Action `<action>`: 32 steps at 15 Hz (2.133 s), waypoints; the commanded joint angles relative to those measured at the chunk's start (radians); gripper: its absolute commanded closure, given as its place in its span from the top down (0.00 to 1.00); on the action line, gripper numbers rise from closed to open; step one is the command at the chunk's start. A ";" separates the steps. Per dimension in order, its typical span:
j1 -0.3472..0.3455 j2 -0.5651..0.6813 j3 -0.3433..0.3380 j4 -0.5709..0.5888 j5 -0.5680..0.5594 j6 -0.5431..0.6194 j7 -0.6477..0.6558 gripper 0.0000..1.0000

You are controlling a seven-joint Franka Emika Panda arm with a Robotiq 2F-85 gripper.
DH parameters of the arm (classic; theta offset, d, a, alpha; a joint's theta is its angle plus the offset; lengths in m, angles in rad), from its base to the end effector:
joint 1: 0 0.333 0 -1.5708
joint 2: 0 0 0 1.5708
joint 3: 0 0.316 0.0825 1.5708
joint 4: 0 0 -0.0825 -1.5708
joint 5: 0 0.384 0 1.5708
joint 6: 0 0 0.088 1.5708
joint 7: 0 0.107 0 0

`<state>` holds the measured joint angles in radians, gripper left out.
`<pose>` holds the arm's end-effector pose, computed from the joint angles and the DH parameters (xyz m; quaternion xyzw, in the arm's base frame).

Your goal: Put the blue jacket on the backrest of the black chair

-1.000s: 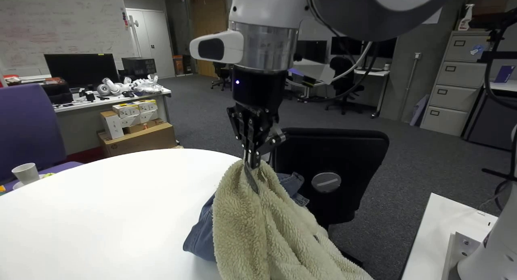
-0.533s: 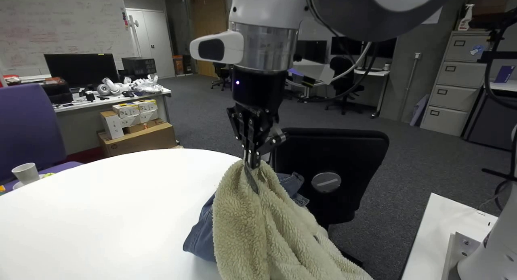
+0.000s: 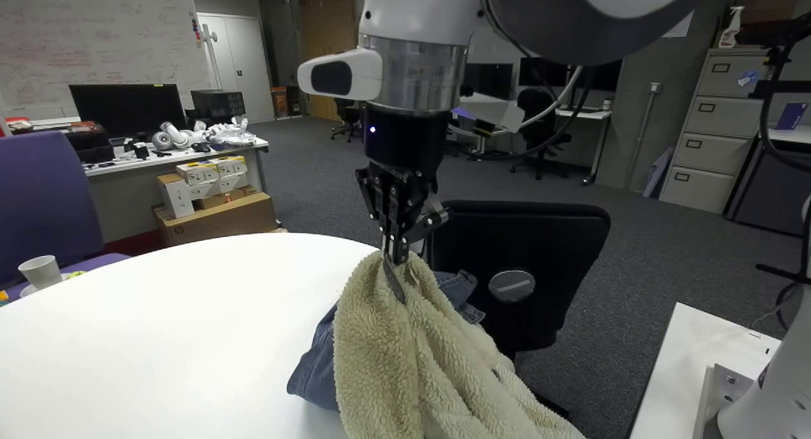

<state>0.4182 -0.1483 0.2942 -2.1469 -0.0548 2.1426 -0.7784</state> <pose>0.3935 0.3429 0.4770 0.7233 0.6856 0.0669 0.0477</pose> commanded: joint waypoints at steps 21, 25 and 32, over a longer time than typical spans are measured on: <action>-0.010 -0.928 -0.312 -0.545 0.118 -0.085 -0.020 0.02; 0.009 -1.030 -0.296 -0.453 0.067 -0.164 -0.055 0.02; -0.028 -1.052 -0.386 -0.307 0.069 -0.247 -0.042 0.02</action>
<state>0.4092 -1.2292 -0.0447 -2.5640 0.0104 1.9506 -0.8149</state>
